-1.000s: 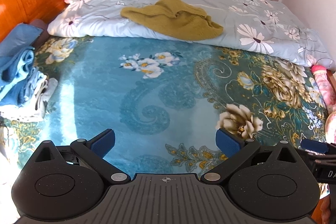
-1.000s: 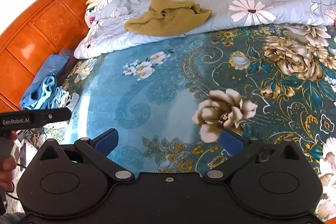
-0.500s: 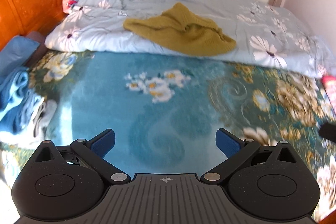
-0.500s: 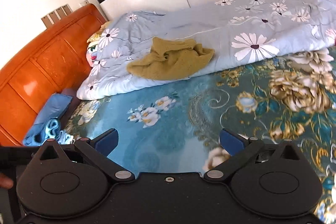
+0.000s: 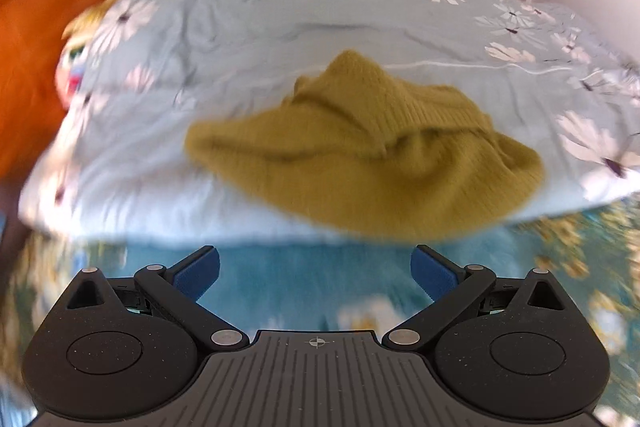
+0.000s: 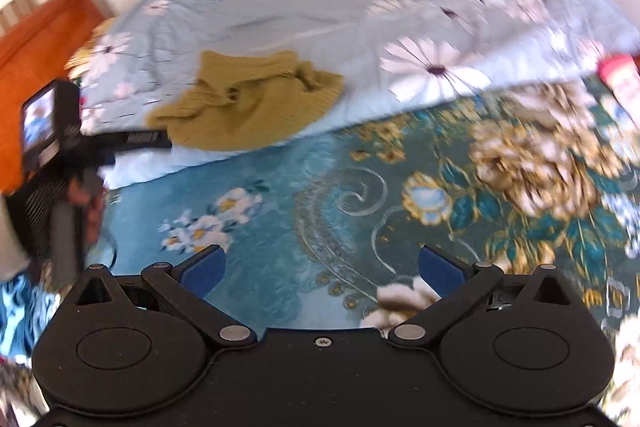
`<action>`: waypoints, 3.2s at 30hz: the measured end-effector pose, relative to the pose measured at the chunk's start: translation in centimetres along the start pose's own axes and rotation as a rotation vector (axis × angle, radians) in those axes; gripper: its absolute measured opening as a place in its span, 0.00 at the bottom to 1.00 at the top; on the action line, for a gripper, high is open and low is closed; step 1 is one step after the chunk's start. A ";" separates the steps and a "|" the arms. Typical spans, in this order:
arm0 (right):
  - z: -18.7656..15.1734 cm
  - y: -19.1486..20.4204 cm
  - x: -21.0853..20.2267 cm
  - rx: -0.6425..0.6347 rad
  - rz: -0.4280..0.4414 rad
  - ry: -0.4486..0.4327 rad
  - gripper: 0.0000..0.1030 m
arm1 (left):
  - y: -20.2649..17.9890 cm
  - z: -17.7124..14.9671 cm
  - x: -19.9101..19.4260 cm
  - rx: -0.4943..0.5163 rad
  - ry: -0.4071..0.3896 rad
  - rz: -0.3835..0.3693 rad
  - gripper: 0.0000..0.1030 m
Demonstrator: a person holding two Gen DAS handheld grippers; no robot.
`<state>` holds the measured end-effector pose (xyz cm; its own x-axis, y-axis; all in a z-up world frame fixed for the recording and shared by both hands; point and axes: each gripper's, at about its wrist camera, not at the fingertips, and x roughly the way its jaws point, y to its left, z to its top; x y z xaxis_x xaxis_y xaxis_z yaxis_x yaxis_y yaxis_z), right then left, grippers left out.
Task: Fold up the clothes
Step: 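Move the left gripper toward the crumpled mustard-yellow sweater on the duvet, then grasp the sweater with the left gripper and lift it off the duvet, then lower the sweater onto the blanket and grasp its edge with the right gripper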
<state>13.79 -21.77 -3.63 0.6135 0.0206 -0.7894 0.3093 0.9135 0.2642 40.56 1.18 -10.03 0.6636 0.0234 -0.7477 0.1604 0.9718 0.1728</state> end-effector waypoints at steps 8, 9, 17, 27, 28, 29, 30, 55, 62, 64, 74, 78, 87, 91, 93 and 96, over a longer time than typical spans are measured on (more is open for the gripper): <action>0.9 -0.9 2.0 0.076 -0.134 0.073 0.99 | -4.0 6.1 10.3 0.128 -0.039 0.009 0.95; 1.0 -1.0 2.3 0.090 -0.143 0.084 0.99 | -4.5 6.5 11.2 0.141 -0.042 0.001 0.95; 1.8 0.3 4.9 0.056 -0.130 0.156 0.99 | -2.9 8.7 13.2 -0.074 -0.029 -0.197 0.98; 1.8 1.5 6.8 -0.014 -0.097 0.211 0.99 | -0.6 11.1 17.1 -0.363 0.071 -0.291 0.52; 1.8 1.3 6.7 -0.008 -0.100 0.212 0.99 | -0.1 11.0 17.5 -0.417 0.089 -0.299 0.45; 1.8 1.1 6.6 -0.003 -0.103 0.212 0.99 | 0.7 11.1 17.6 -0.459 0.089 -0.306 0.35; 1.7 0.8 6.5 0.002 -0.109 0.210 0.99 | 1.1 11.0 17.4 -0.483 0.082 -0.311 0.31; 3.1 -0.6 -1.7 0.012 0.098 -0.081 0.99 | 8.0 8.1 -15.0 -0.552 -0.263 -0.725 0.18; 1.2 -4.9 -6.2 0.033 0.184 -0.169 0.99 | 3.4 2.6 -22.9 -0.548 -0.185 -0.783 0.18; 0.4 -6.4 -7.6 0.026 0.199 -0.186 0.99 | 1.9 0.9 -24.0 -0.538 -0.139 -0.778 0.18; -5.3 -15.1 -10.0 0.087 0.121 -0.104 0.99 | 4.0 -7.9 -21.3 -0.666 -0.006 -0.564 0.04; -7.4 -16.5 -9.5 0.097 0.095 -0.051 0.99 | 4.2 -10.5 -21.3 -0.654 0.068 -0.481 0.04; -10.1 -18.0 -3.3 0.153 0.053 0.140 0.99 | 1.2 -14.8 -21.2 -0.578 0.251 -0.453 0.24; -10.9 -18.6 0.8 0.289 -0.020 0.224 0.83 | 0.6 -15.7 -20.9 -0.514 0.311 -0.446 0.37; -11.4 -18.9 2.6 0.365 -0.043 0.247 0.79 | 0.2 -15.8 -20.9 -0.469 0.338 -0.435 0.37; -12.3 -19.2 4.7 0.468 -0.047 0.262 0.72 | 0.3 -16.1 -20.3 -0.433 0.372 -0.425 0.40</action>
<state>1.82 -34.19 -19.17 0.4073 0.1394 -0.9026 0.6597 0.6385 0.3963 15.42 4.75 -5.15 0.3020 -0.3750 -0.8764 -0.0060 0.9186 -0.3951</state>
